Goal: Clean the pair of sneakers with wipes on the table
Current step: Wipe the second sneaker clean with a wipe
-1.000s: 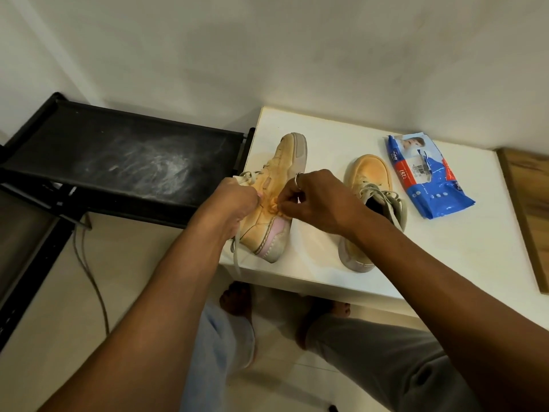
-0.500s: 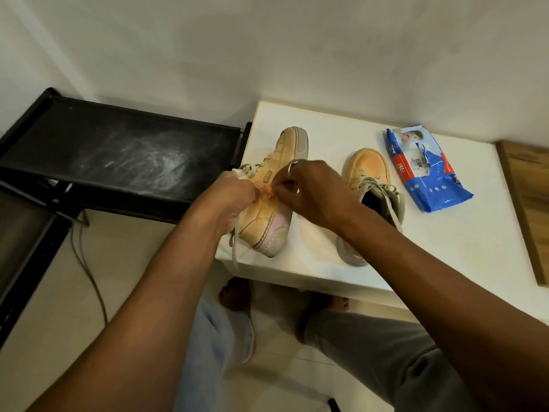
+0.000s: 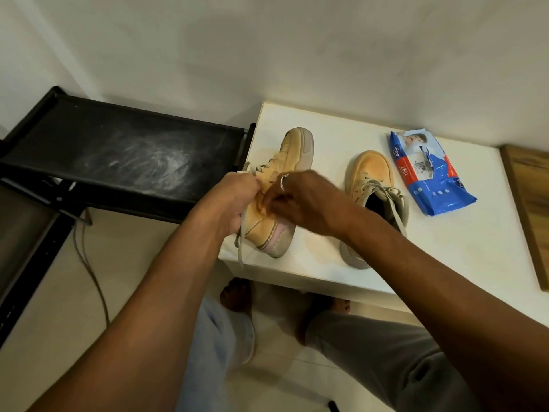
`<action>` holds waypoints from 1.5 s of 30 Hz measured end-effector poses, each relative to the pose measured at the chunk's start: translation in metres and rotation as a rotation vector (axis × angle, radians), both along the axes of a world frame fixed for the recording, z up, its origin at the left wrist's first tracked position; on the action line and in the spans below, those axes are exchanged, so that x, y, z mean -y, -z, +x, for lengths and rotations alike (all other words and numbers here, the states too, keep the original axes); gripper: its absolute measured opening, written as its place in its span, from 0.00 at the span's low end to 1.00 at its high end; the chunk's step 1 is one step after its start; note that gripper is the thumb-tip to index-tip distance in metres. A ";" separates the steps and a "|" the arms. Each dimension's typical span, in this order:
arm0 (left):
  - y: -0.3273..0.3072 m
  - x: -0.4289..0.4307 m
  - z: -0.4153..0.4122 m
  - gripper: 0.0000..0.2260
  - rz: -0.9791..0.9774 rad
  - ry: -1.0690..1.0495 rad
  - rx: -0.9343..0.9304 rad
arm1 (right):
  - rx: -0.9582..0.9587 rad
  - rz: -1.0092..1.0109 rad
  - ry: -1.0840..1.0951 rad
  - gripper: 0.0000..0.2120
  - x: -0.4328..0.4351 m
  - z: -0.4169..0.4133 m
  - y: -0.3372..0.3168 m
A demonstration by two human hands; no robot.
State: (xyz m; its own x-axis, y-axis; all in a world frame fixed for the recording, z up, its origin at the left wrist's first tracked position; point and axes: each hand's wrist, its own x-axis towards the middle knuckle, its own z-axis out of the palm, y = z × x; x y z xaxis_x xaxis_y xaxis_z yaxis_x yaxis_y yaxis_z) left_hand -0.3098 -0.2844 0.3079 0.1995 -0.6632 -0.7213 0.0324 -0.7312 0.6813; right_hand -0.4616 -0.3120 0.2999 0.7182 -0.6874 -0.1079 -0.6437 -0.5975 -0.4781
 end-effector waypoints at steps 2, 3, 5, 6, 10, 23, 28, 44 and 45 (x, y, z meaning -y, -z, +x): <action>-0.002 0.000 0.000 0.07 -0.001 -0.014 0.006 | 0.008 0.079 -0.027 0.11 -0.003 0.002 0.001; -0.002 0.000 0.000 0.07 -0.001 -0.017 0.002 | -0.007 0.038 0.013 0.11 0.000 0.002 0.001; -0.002 0.001 -0.001 0.06 -0.002 -0.023 -0.013 | -0.047 -0.127 0.153 0.11 0.005 0.001 -0.001; -0.002 0.001 -0.001 0.06 0.000 -0.025 -0.025 | -0.055 -0.182 0.210 0.11 0.007 0.000 0.000; -0.004 -0.001 -0.002 0.07 0.012 -0.020 -0.019 | -0.003 0.101 0.067 0.10 -0.001 -0.001 -0.002; -0.008 -0.001 -0.002 0.06 0.021 -0.029 -0.024 | -0.019 0.074 0.106 0.11 0.003 0.000 -0.004; -0.007 -0.003 -0.003 0.06 0.013 -0.020 -0.031 | -0.053 -0.096 0.182 0.11 0.003 -0.002 0.001; -0.010 -0.001 0.000 0.06 0.011 0.000 -0.023 | 0.062 0.122 0.056 0.08 0.005 -0.005 -0.006; -0.010 -0.001 0.000 0.05 0.011 0.000 -0.029 | 0.065 0.017 0.124 0.08 0.009 -0.005 -0.005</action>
